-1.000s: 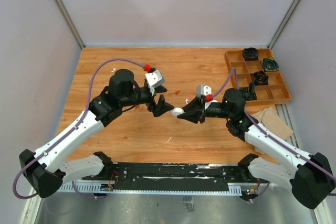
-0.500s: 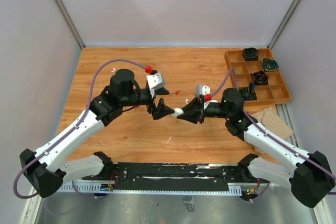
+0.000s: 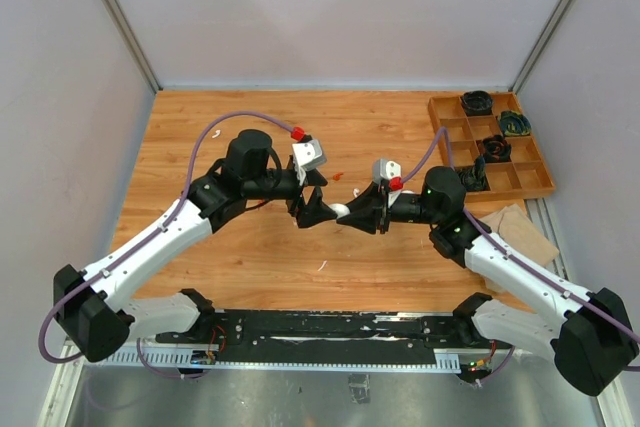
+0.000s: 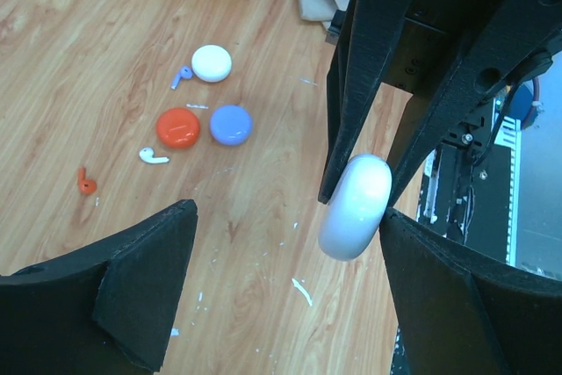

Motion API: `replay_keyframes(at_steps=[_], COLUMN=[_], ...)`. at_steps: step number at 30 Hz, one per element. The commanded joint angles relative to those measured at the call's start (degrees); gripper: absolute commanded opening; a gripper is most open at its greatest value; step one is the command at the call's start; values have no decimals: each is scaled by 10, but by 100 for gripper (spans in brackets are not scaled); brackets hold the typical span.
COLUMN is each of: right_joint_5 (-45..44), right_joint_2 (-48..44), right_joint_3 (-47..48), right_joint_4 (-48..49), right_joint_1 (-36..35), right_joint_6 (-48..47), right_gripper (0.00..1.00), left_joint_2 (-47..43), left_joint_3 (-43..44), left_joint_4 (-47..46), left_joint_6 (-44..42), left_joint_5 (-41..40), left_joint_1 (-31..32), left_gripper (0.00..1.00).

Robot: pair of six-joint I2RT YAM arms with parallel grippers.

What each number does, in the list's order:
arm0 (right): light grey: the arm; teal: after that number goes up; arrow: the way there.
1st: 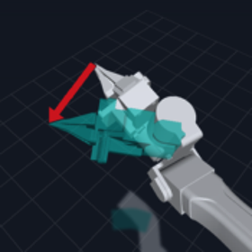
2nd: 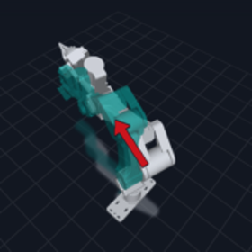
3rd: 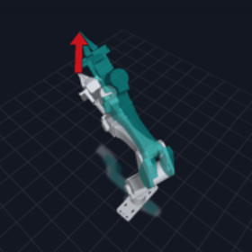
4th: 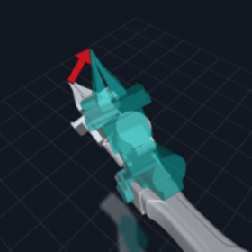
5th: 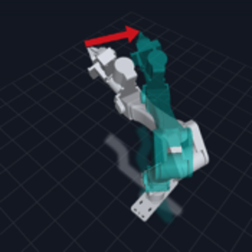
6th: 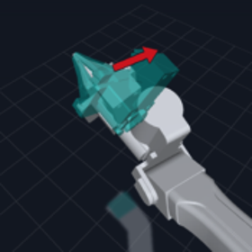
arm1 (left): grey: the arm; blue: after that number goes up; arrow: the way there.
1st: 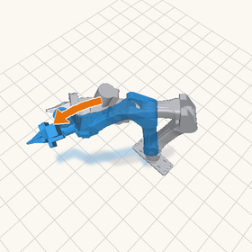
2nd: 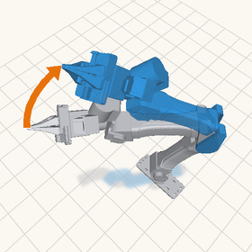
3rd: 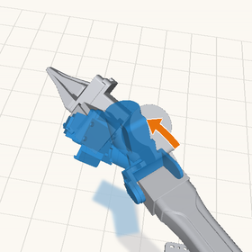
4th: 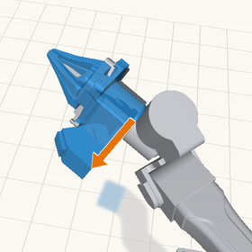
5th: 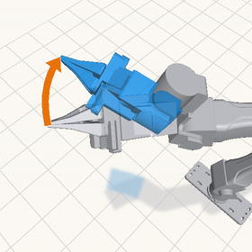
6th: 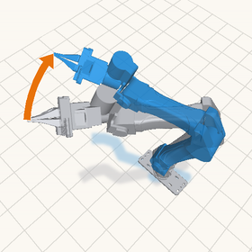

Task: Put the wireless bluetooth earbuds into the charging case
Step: Open the charging case.

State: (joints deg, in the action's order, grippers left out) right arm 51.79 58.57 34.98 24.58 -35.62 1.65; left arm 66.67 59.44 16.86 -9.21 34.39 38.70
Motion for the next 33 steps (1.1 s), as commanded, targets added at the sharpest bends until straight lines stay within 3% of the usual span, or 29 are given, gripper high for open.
replay_keyframes(at_steps=[1,7,33], right_joint_5=[1,3,7], right_joint_2=[-1,-1,7], right_joint_3=[15,14,23], right_joint_4=[18,13,-5], right_joint_1=[-11,-11,-11], right_joint_6=[8,3,-1], right_gripper=[1,1,1], left_joint_2=[4,-17,-24], left_joint_3=[7,4,21], left_joint_4=[7,-15,-33], left_joint_6=[-7,10,31], left_joint_5=[-13,-66,-84], left_joint_1=[-2,-4,-21], left_gripper=[89,88,87])
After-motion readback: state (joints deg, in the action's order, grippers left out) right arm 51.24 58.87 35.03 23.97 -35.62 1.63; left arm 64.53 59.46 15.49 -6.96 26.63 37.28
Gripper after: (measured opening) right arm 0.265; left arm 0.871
